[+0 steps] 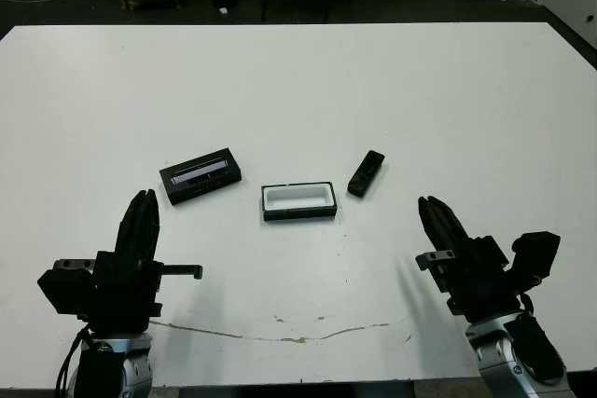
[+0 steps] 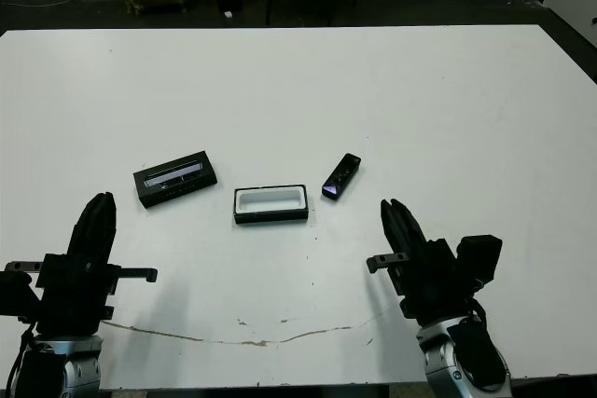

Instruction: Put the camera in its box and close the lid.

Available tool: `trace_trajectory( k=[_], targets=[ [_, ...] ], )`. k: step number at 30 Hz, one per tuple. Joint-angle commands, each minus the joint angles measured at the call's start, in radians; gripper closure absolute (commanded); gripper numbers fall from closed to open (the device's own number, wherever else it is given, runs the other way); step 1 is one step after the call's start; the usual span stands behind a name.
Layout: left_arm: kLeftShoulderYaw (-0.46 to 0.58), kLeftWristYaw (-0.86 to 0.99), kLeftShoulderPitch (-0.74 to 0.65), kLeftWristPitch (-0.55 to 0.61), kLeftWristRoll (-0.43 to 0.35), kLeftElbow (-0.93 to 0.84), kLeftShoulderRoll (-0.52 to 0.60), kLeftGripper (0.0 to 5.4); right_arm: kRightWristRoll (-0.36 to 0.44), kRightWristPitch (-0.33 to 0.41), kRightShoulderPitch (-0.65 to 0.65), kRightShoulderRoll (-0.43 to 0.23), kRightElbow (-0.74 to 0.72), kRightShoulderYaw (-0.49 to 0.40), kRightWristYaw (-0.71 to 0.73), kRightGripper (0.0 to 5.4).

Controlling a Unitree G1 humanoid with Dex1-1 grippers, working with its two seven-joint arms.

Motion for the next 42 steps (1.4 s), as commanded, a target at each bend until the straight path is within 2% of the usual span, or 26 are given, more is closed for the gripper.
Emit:
trace_trajectory(
  k=[1, 3, 6, 10, 13, 17, 19, 22, 25, 28, 29, 31, 36, 39, 42],
  targets=[
    [-0.001, 0.007, 0.068, 0.013, -0.001, 0.004, 0.0, 5.37, 0.005, 0.005, 0.007, -0.004, 0.024, -0.006, 0.009, 5.4],
    [-0.003, 0.008, 0.062, 0.015, -0.002, 0.009, 0.0, 5.37, 0.015, 0.03, 0.001, -0.003, 0.021, -0.012, -0.003, 5.4],
    [-0.005, 0.012, 0.048, 0.011, 0.006, 0.02, 0.001, 5.37, 0.003, 0.009, -0.016, -0.013, 0.045, -0.013, 0.018, 5.4],
    [-0.01, 0.03, 0.05, 0.034, 0.014, 0.008, -0.003, 5.37, -0.011, 0.043, -0.032, -0.029, 0.037, -0.014, 0.007, 5.4],
    [-0.008, 0.035, 0.054, 0.032, 0.019, 0.004, 0.0, 5.37, 0.007, 0.062, -0.057, -0.055, 0.037, -0.028, 0.029, 5.4],
    [-0.003, 0.031, 0.055, 0.01, 0.017, 0.014, 0.003, 5.37, 0.038, 0.012, -0.148, -0.137, 0.114, -0.083, 0.157, 5.4],
    [-0.005, 0.026, 0.055, 0.01, 0.015, 0.013, 0.005, 5.37, 0.041, 0.024, -0.226, -0.214, 0.153, -0.115, 0.222, 5.4],
    [-0.006, 0.02, 0.053, 0.015, 0.0, 0.014, 0.005, 5.37, 0.024, 0.017, -0.346, -0.295, 0.211, -0.138, 0.284, 5.4],
    [-0.009, 0.02, 0.051, 0.024, 0.0, 0.013, 0.007, 5.37, -0.048, -0.003, -0.532, -0.385, 0.3, -0.125, 0.33, 5.4],
    [-0.011, 0.018, 0.05, 0.014, 0.012, 0.019, 0.009, 5.37, -0.113, -0.026, -0.692, -0.441, 0.4, -0.087, 0.387, 5.4],
    [-0.01, 0.015, 0.049, 0.012, 0.007, 0.022, 0.009, 5.37, -0.152, -0.018, -0.758, -0.464, 0.437, -0.055, 0.405, 5.4],
    [-0.008, 0.01, 0.046, 0.009, -0.001, 0.027, 0.01, 5.37, -0.218, -0.06, -0.879, -0.484, 0.534, 0.002, 0.45, 5.4],
    [-0.004, 0.02, 0.051, 0.025, 0.006, 0.013, 0.007, 5.37, -0.411, -0.147, -1.142, -0.495, 0.79, 0.15, 0.524, 5.4],
    [0.002, 0.011, 0.044, 0.021, -0.005, 0.017, 0.011, 5.37, -0.508, -0.161, -1.267, -0.458, 0.952, 0.231, 0.543, 5.4],
    [0.003, 0.012, 0.04, 0.04, -0.014, 0.011, 0.012, 5.37, -0.614, -0.212, -1.372, -0.407, 1.135, 0.317, 0.539, 5.4]
  ],
)
